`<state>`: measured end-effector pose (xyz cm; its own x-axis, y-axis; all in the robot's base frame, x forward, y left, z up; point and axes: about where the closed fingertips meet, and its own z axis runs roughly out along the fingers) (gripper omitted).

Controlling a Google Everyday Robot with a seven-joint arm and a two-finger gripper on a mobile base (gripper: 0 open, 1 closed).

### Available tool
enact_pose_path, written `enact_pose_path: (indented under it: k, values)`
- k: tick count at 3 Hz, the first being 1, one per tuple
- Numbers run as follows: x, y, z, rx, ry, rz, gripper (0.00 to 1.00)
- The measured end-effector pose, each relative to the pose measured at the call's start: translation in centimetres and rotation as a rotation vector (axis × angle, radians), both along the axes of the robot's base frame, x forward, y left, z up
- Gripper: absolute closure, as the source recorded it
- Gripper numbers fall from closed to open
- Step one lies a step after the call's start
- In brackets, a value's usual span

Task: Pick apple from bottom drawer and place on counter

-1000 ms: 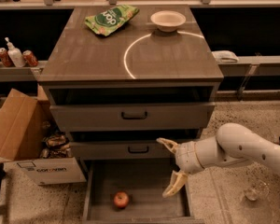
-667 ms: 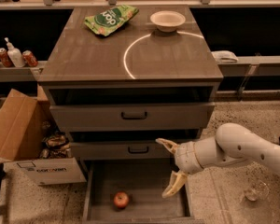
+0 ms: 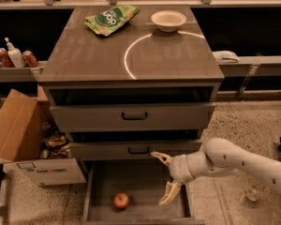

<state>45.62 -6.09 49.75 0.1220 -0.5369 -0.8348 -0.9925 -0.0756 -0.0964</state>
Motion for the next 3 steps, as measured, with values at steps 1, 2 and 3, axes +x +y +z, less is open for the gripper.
enact_pose_path:
  k: [1,2,3]
  values:
    - [0.0,1.1,-6.2,0.065,0.051,0.019,0.0]
    - [0.1,1.5,-7.3,0.078,0.066,0.028,0.0]
    - [0.3,1.9,-9.9,0.082,0.099,0.033,0.0]
